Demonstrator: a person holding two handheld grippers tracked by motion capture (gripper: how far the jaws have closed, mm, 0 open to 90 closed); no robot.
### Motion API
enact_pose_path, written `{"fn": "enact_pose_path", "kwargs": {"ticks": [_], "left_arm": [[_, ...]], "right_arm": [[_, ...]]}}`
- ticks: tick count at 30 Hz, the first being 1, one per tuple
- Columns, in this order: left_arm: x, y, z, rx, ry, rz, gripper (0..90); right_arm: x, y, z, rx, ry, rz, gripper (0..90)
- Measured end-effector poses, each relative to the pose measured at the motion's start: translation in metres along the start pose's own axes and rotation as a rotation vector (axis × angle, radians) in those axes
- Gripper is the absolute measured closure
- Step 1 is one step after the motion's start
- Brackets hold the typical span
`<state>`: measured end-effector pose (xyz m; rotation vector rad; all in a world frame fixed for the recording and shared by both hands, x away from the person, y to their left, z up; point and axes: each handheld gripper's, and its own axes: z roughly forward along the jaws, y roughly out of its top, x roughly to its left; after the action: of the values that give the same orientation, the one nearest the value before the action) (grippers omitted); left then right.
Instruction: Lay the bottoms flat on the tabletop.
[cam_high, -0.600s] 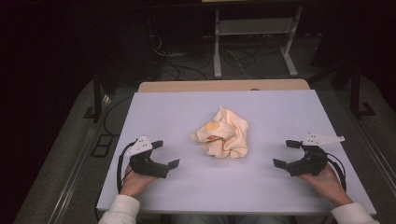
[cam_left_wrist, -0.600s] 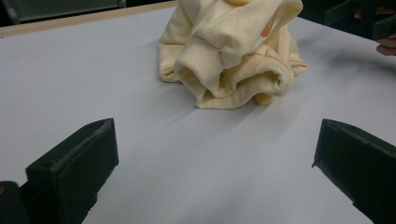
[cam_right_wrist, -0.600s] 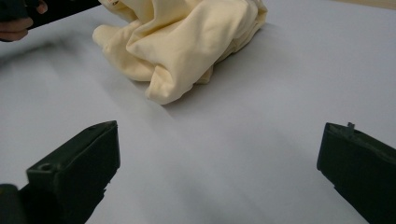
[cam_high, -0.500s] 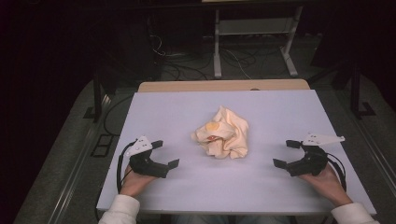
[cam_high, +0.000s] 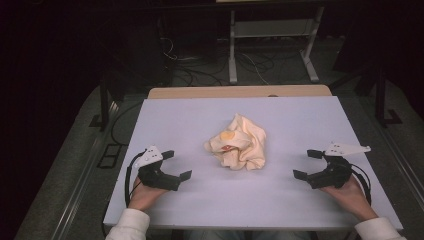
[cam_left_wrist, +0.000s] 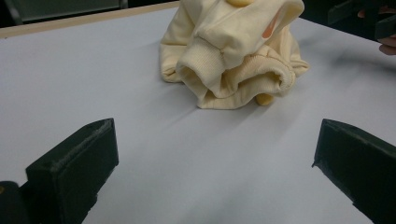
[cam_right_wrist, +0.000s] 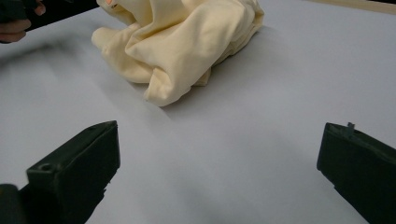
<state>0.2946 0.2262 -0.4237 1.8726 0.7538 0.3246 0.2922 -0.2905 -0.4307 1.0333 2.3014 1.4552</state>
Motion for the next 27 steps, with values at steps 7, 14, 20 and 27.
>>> {"fn": "enact_pose_path", "kwargs": {"ticks": [7, 14, 20, 27], "left_arm": [[0.0, 0.0, 0.0, 0.005, 0.002, -0.003, 0.0], [-0.002, 0.0, 0.006, 0.033, -0.004, 0.016, 0.0], [-0.004, 0.004, 0.006, 0.034, 0.002, 0.029, 0.0], [-0.005, 0.016, 0.009, 0.033, 0.003, 0.035, 0.0]], "right_arm": [[0.0, 0.001, -0.001, -0.004, -0.004, -0.005, 0.0], [0.0, 0.003, -0.001, -0.001, -0.006, -0.008, 0.0], [-0.001, 0.006, -0.001, 0.001, -0.007, -0.005, 0.0], [0.001, 0.023, 0.0, 0.008, 0.005, -0.016, 0.0]]}}
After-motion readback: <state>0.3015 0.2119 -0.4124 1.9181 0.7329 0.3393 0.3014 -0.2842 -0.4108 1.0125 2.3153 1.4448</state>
